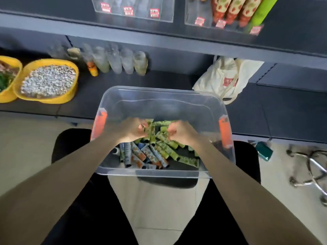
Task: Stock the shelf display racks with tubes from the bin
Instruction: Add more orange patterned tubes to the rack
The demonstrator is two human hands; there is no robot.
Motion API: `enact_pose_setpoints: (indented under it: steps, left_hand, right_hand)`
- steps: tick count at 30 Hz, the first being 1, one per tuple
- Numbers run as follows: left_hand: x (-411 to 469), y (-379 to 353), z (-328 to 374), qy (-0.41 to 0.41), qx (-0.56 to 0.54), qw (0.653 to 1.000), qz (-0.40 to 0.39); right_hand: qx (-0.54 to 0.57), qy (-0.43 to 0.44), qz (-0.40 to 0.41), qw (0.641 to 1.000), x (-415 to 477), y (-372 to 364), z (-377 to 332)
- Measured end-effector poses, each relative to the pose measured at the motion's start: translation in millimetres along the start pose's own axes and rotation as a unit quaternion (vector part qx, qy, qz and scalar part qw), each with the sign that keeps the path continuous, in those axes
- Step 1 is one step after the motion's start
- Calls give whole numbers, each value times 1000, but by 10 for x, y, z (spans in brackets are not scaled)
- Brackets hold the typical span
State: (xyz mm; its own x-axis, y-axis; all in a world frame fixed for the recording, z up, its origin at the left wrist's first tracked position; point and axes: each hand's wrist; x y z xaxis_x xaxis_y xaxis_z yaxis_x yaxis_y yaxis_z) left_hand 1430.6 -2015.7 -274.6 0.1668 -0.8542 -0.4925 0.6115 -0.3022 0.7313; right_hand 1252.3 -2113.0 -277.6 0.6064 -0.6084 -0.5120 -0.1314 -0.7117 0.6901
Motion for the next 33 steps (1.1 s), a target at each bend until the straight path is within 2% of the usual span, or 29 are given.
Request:
enact_pose_setpoints:
  steps: [5,9,11,16,20,25,27,33]
  left_hand:
    - [41,-424,-353,60,14,998,-3]
    - [111,-510,-482,74,60,995,-9]
    - [154,-528,-483,73,95,993,-13]
    - [215,-590,-492,59,116,991,-32]
    - [234,-626,-475,9,99,995,-21]
    - [256,-697,-437,-7,180,981,-66]
    - [267,-716,-409,-2,193,979,-70]
    - [292,-726,-326,51,140,985,-91]
  right_hand:
    - [25,-45,-94,994,175,-530,153]
    - [-43,-8,-158,987,329,-769,157]
    - [-43,7,-159,986,372,-833,155]
    - [65,-18,-144,987,452,-854,135]
    - [-9,-2,-145,989,478,-903,127]
    - [-93,38,-171,980,408,-884,169]
    - [-104,41,-172,979,384,-882,197]
    - [-141,56,-150,977,358,-884,167]
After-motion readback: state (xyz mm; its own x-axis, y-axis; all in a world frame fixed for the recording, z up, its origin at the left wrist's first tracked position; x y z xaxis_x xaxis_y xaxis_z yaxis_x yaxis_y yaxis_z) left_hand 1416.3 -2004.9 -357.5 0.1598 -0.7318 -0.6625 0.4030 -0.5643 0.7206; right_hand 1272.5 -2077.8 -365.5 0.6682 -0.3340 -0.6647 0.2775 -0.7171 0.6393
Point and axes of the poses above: each hand's wrist, its own x-axis towards the middle knuckle, its own y-axis out of the back of the hand, z = x × y, and after that the axes turned 3 degrees about x, right-handed
